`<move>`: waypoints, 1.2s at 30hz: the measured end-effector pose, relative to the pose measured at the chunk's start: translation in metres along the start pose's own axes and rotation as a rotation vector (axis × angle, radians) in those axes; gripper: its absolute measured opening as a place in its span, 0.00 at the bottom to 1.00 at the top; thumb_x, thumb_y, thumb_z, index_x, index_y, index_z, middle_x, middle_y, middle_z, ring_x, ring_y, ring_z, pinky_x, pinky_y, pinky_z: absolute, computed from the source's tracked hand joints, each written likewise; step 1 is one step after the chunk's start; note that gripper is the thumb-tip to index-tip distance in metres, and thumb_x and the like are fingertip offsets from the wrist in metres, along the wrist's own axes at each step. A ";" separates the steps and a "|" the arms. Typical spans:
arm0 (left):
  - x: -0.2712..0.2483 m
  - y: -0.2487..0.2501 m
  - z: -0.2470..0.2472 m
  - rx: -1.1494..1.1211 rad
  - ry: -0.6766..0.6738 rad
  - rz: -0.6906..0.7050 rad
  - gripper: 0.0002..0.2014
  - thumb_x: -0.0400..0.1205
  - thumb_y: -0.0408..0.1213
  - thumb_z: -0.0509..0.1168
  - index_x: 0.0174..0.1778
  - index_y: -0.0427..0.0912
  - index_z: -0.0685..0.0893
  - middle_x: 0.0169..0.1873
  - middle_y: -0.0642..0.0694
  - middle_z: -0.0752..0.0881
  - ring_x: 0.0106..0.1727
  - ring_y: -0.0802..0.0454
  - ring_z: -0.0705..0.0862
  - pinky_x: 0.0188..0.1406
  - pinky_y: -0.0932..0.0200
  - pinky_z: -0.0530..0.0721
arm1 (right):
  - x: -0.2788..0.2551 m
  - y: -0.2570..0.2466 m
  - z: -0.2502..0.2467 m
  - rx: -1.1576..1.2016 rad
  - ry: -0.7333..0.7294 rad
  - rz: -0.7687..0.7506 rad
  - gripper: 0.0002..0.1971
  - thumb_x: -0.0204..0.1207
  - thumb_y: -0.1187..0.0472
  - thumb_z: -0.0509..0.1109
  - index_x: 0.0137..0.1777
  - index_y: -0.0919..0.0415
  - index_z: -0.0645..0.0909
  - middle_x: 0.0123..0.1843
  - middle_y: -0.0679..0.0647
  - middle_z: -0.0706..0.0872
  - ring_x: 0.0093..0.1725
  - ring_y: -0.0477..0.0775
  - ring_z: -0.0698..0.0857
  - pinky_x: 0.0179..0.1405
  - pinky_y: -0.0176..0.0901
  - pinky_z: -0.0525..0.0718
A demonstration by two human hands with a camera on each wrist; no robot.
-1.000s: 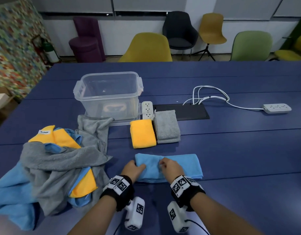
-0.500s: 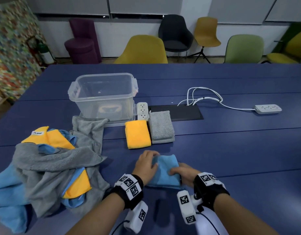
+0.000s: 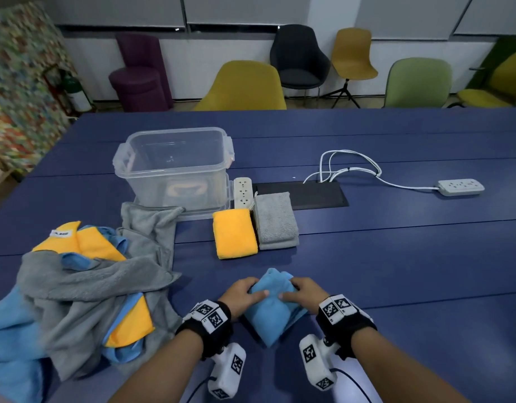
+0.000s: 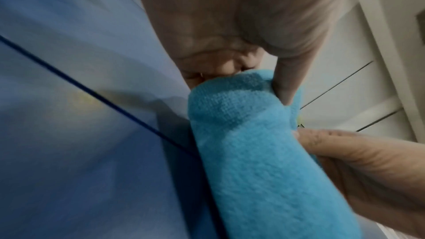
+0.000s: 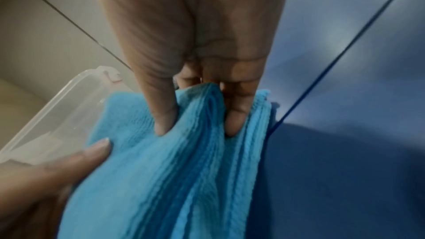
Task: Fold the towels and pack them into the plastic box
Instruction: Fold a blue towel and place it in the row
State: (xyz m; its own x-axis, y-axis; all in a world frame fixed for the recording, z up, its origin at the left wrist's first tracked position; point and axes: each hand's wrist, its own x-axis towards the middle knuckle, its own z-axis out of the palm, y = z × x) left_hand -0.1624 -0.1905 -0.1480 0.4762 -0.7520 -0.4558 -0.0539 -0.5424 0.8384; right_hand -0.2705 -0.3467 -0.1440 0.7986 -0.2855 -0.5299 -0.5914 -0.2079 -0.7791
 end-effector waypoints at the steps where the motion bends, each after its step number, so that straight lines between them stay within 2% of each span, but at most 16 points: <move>1: -0.001 -0.001 0.000 -0.003 0.002 0.001 0.06 0.79 0.46 0.67 0.46 0.50 0.77 0.43 0.53 0.83 0.44 0.58 0.82 0.50 0.59 0.81 | 0.000 -0.001 -0.001 -0.018 -0.002 -0.008 0.04 0.76 0.64 0.70 0.42 0.54 0.80 0.38 0.45 0.83 0.37 0.39 0.82 0.32 0.22 0.77; 4: 0.002 -0.002 0.007 0.135 0.011 -0.029 0.17 0.78 0.54 0.64 0.53 0.45 0.78 0.51 0.47 0.84 0.50 0.51 0.83 0.52 0.57 0.80 | -0.001 -0.001 -0.007 -0.086 0.049 -0.015 0.08 0.78 0.64 0.67 0.37 0.54 0.77 0.34 0.46 0.80 0.33 0.39 0.78 0.29 0.23 0.75; 6: 0.005 0.001 0.015 0.296 -0.001 -0.061 0.30 0.74 0.65 0.59 0.61 0.44 0.77 0.58 0.46 0.84 0.56 0.48 0.83 0.57 0.54 0.80 | -0.001 0.005 -0.011 -0.175 0.107 -0.023 0.10 0.78 0.63 0.67 0.35 0.55 0.75 0.34 0.48 0.78 0.33 0.43 0.77 0.32 0.31 0.74; 7: 0.007 0.001 0.020 0.371 0.000 -0.079 0.32 0.74 0.66 0.57 0.64 0.44 0.76 0.59 0.45 0.84 0.58 0.47 0.83 0.57 0.52 0.80 | -0.001 0.009 -0.011 -0.222 0.141 -0.013 0.09 0.78 0.62 0.66 0.37 0.57 0.75 0.36 0.50 0.78 0.35 0.46 0.77 0.34 0.34 0.73; 9: 0.009 0.002 0.028 0.483 0.062 -0.090 0.28 0.80 0.62 0.54 0.68 0.45 0.71 0.60 0.44 0.83 0.58 0.44 0.83 0.55 0.53 0.79 | -0.002 0.016 -0.009 -0.296 0.206 0.007 0.05 0.80 0.59 0.65 0.45 0.60 0.77 0.43 0.54 0.79 0.43 0.52 0.79 0.40 0.38 0.74; 13: 0.009 0.000 0.040 0.581 0.201 -0.136 0.28 0.83 0.60 0.47 0.74 0.47 0.60 0.59 0.43 0.84 0.57 0.43 0.84 0.52 0.53 0.79 | -0.001 0.023 0.001 -0.388 0.284 0.023 0.16 0.82 0.55 0.61 0.65 0.62 0.77 0.58 0.60 0.75 0.62 0.61 0.77 0.60 0.41 0.73; 16: 0.008 0.000 0.041 0.560 0.229 -0.222 0.30 0.83 0.62 0.43 0.71 0.44 0.65 0.59 0.42 0.83 0.57 0.43 0.83 0.53 0.53 0.78 | 0.001 0.018 0.006 -0.412 0.274 0.022 0.16 0.83 0.54 0.58 0.66 0.60 0.75 0.61 0.60 0.77 0.63 0.59 0.77 0.57 0.42 0.73; 18: 0.009 0.000 0.042 0.573 0.244 -0.246 0.31 0.83 0.63 0.44 0.69 0.41 0.70 0.63 0.41 0.80 0.64 0.43 0.78 0.60 0.52 0.75 | 0.004 0.015 0.009 -0.428 0.280 0.021 0.16 0.83 0.53 0.59 0.66 0.59 0.75 0.63 0.60 0.78 0.63 0.58 0.77 0.56 0.42 0.73; 20: 0.008 0.001 0.041 0.468 0.283 -0.235 0.30 0.83 0.61 0.47 0.67 0.39 0.72 0.66 0.40 0.76 0.68 0.43 0.74 0.66 0.51 0.71 | 0.005 0.013 0.013 -0.436 0.278 0.000 0.16 0.83 0.54 0.60 0.66 0.59 0.76 0.63 0.60 0.78 0.63 0.58 0.77 0.56 0.41 0.72; 23: 0.006 0.003 0.039 -0.039 0.293 -0.178 0.20 0.83 0.54 0.56 0.61 0.41 0.69 0.62 0.41 0.79 0.56 0.48 0.79 0.58 0.55 0.77 | 0.005 0.009 0.016 -0.382 0.281 -0.065 0.15 0.82 0.55 0.62 0.64 0.60 0.78 0.60 0.60 0.80 0.61 0.58 0.78 0.53 0.39 0.71; 25: 0.001 0.005 0.038 -0.282 0.309 -0.122 0.20 0.84 0.47 0.58 0.67 0.43 0.64 0.66 0.43 0.75 0.57 0.49 0.79 0.58 0.56 0.77 | 0.005 0.006 0.017 -0.308 0.312 -0.118 0.14 0.82 0.57 0.62 0.64 0.60 0.79 0.60 0.59 0.81 0.62 0.58 0.79 0.56 0.39 0.72; 27: -0.005 0.004 0.034 -0.373 0.366 -0.079 0.27 0.85 0.44 0.58 0.78 0.45 0.56 0.66 0.47 0.71 0.61 0.49 0.77 0.60 0.58 0.74 | 0.005 0.003 0.019 -0.220 0.349 -0.178 0.16 0.83 0.57 0.59 0.69 0.58 0.76 0.66 0.59 0.78 0.67 0.58 0.76 0.65 0.40 0.70; 29: -0.013 0.002 0.027 -0.409 0.450 -0.036 0.27 0.86 0.42 0.55 0.80 0.46 0.54 0.62 0.51 0.70 0.59 0.54 0.74 0.57 0.62 0.71 | 0.000 -0.006 0.026 -0.047 0.366 -0.164 0.22 0.84 0.55 0.57 0.77 0.56 0.65 0.75 0.57 0.67 0.75 0.56 0.69 0.71 0.41 0.65; 31: -0.019 -0.002 0.017 -0.476 0.540 -0.019 0.25 0.86 0.42 0.54 0.79 0.45 0.57 0.62 0.49 0.73 0.57 0.53 0.76 0.55 0.61 0.72 | -0.002 -0.016 0.039 0.178 0.297 -0.118 0.30 0.82 0.50 0.58 0.81 0.55 0.54 0.80 0.55 0.60 0.78 0.55 0.64 0.74 0.45 0.63; 34: -0.026 -0.007 0.000 -0.547 0.640 0.001 0.23 0.86 0.42 0.54 0.77 0.45 0.60 0.62 0.45 0.75 0.54 0.50 0.78 0.53 0.58 0.74 | 0.006 -0.029 0.065 0.457 0.105 -0.064 0.43 0.71 0.38 0.67 0.81 0.53 0.52 0.77 0.55 0.69 0.71 0.56 0.75 0.72 0.52 0.74; 36: -0.029 -0.011 -0.014 -0.539 0.674 0.012 0.23 0.86 0.44 0.54 0.77 0.46 0.60 0.60 0.46 0.76 0.53 0.49 0.79 0.52 0.56 0.77 | 0.014 -0.042 0.076 0.439 0.098 -0.045 0.39 0.73 0.45 0.69 0.79 0.56 0.55 0.73 0.57 0.74 0.66 0.58 0.80 0.68 0.58 0.78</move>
State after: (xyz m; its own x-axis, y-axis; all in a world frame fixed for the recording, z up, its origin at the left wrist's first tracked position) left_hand -0.1636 -0.1576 -0.1393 0.9067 -0.2812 -0.3143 0.2802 -0.1554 0.9473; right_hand -0.2260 -0.2706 -0.1436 0.7954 -0.3771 -0.4744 -0.4357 0.1881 -0.8802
